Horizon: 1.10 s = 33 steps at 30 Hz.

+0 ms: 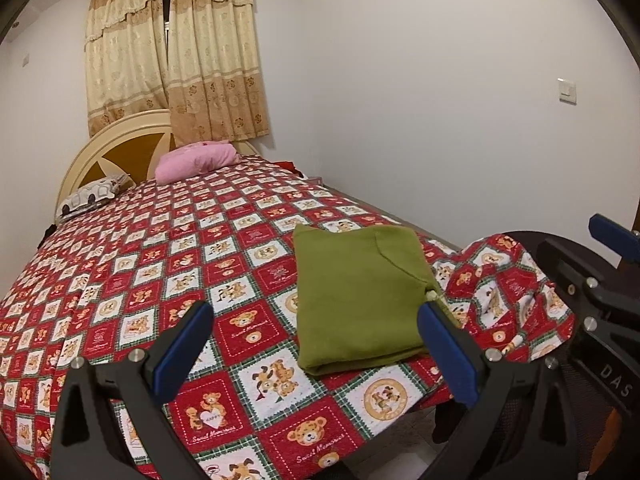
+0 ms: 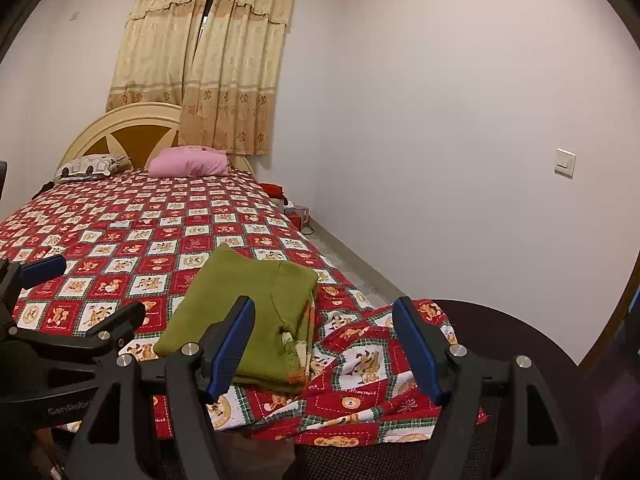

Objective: Fold small clothes

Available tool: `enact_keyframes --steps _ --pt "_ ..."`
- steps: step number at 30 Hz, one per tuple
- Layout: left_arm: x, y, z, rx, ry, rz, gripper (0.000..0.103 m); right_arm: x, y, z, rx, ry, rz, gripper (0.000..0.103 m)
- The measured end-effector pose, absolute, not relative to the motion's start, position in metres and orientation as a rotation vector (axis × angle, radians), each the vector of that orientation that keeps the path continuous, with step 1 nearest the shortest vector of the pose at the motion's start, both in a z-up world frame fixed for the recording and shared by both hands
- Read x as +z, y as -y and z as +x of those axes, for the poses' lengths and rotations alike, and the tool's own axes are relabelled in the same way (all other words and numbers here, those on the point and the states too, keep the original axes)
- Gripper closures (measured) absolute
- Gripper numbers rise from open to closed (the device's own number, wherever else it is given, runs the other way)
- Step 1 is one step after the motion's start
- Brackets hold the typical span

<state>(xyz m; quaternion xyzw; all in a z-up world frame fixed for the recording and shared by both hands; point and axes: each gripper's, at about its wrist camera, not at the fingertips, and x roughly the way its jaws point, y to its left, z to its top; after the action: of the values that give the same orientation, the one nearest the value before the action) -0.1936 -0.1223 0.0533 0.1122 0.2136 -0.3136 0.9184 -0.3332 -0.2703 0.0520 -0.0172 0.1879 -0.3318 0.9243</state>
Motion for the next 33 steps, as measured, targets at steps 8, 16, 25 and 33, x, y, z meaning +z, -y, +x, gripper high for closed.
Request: enact_keyframes --steps 8,16,25,33 --pt "0.0512 0.1237 -0.1922 -0.63 -0.447 0.237 0.0 0.0511 0.2687 -0.3323 -0.679 -0.387 -0.033 0.031" --pt "0.0503 0.1228 -0.1897 -0.634 -0.458 0.225 0.0 0.0511 0.2694 -0.3322 -0.677 -0.388 -0.032 0.031" --pt "0.0492 0.1197 -0.1854 -0.671 -0.463 0.191 0.0 0.0514 0.268 -0.3321 -0.679 -0.391 -0.031 0.031" --pt "0.0476 0.1223 -0.1843 -0.652 -0.467 0.209 0.0 0.0498 0.2688 -0.3319 -0.683 -0.393 -0.023 0.031"
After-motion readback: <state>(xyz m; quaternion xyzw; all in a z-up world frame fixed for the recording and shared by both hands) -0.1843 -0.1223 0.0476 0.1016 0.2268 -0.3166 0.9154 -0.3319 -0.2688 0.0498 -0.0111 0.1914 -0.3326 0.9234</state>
